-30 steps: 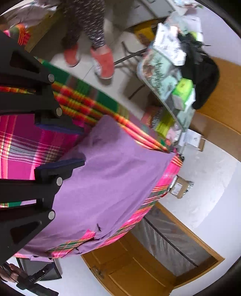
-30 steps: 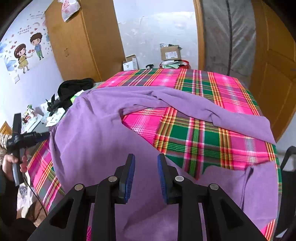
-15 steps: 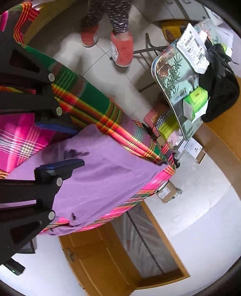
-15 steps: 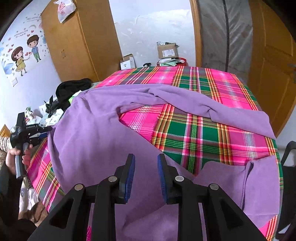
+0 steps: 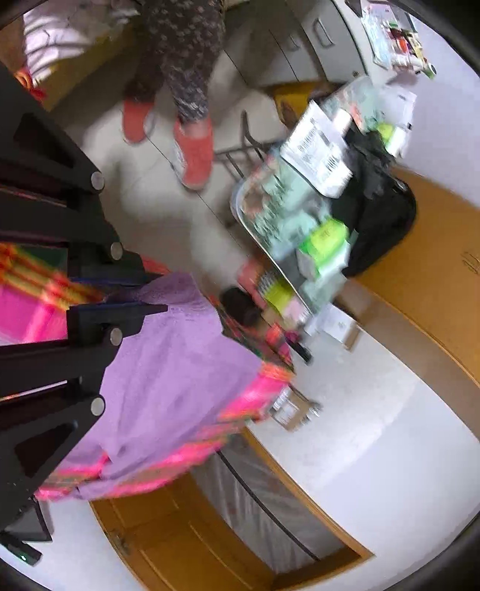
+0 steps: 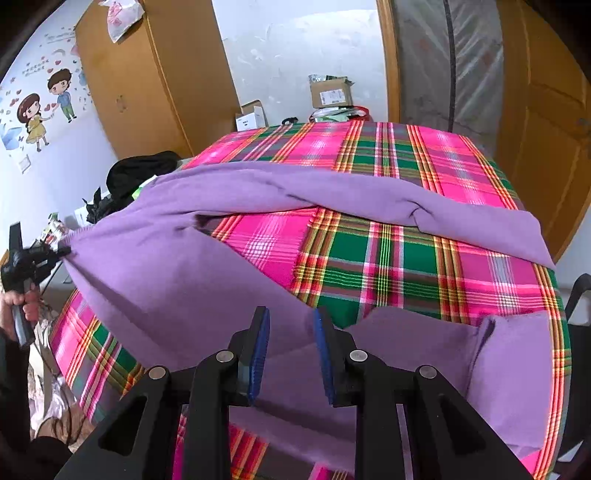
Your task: Fold clothes
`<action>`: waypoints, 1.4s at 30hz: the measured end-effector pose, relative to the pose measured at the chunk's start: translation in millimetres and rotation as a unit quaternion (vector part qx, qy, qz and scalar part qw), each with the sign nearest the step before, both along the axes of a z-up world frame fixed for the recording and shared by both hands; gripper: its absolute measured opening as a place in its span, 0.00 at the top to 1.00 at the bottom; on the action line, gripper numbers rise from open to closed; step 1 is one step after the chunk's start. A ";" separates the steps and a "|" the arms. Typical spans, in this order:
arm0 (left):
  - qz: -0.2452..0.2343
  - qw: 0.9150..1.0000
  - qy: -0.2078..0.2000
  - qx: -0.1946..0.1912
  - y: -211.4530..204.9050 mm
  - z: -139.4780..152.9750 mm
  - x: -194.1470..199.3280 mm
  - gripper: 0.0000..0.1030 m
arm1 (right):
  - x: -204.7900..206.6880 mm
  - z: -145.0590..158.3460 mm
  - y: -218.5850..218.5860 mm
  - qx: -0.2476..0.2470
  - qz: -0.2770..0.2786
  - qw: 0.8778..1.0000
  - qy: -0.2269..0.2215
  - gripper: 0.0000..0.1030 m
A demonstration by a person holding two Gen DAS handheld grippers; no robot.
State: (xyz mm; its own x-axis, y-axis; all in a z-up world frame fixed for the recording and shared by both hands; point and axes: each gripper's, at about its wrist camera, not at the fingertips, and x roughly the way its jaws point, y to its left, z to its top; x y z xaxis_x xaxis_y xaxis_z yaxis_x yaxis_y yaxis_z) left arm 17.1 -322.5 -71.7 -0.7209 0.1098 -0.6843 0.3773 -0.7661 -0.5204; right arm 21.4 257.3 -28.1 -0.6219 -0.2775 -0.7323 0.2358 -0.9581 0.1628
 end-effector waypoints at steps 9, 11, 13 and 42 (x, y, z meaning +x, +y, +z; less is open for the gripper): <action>-0.020 1.000 -0.017 -0.014 7.5 -13.9 17.8 0.93 | -9.2 -0.2 -8.2 0.006 0.013 1.000 -0.004 0.75; -0.035 0.999 -0.022 -0.023 8.4 -10.5 16.0 0.92 | -9.4 -1.1 -7.8 0.006 0.010 1.000 -0.006 0.75; -0.042 0.998 -0.026 -0.025 7.6 -9.3 16.6 0.90 | -7.0 -0.7 -7.0 0.005 0.006 1.000 -0.006 0.75; -0.314 0.946 -0.002 -0.080 228.2 2.6 -19.0 0.87 | 48.3 -21.8 157.7 0.036 -0.198 0.979 -0.033 0.71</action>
State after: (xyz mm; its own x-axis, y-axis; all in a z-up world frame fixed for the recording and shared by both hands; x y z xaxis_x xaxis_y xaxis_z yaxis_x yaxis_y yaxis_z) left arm -1.9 -94.3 -69.0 -0.5452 0.4112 -0.7306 -0.1776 -0.9083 -0.3787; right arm 69.7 415.0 -49.9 -0.6203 0.0286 -0.7838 -0.1644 -0.9819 0.0943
